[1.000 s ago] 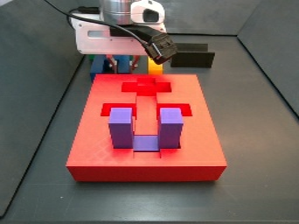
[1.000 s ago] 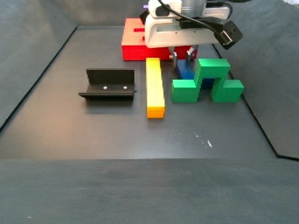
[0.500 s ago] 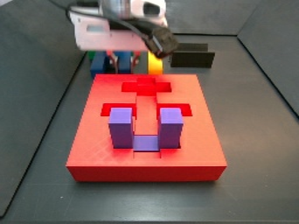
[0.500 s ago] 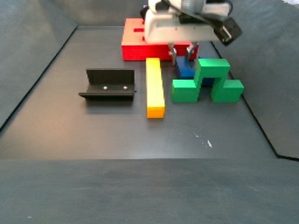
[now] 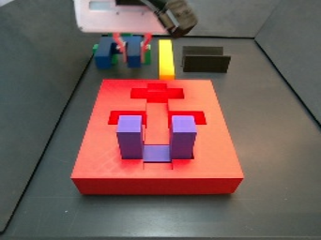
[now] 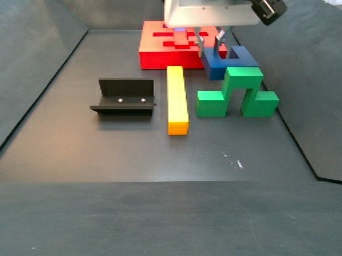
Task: Pick up the blue object. Move up. Place the blue object on the fixture. Regrasp the blue object. Move to above the board. Insert the blue object.
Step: Place the blue object on the fixture.
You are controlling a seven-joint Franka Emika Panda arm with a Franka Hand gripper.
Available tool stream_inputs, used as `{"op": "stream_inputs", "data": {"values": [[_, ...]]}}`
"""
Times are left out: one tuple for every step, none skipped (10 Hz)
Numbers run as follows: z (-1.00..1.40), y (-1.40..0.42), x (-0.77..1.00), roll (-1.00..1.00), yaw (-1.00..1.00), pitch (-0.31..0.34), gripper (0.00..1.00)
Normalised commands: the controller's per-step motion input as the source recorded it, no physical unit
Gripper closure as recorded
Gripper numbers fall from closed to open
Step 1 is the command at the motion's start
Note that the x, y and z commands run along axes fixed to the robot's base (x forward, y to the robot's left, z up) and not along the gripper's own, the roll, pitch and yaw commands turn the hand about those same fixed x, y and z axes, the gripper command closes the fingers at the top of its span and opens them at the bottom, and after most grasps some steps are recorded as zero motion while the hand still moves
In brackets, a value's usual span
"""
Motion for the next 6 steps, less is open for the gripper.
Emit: {"op": "stream_inputs", "data": {"values": [[0.77, 0.00, 0.80, -0.63, -0.34, -0.011, 1.00], [0.80, 0.00, 0.88, -0.50, -0.30, 0.000, 1.00], [0.80, 0.00, 0.95, -0.38, -0.24, 0.069, 1.00], [0.73, 0.00, 1.00, -0.16, -0.05, 0.251, 1.00], [0.69, 0.00, 1.00, -0.09, -0.01, 0.271, 1.00], [0.71, 0.00, 1.00, -0.13, -0.05, 0.189, 1.00]]}}
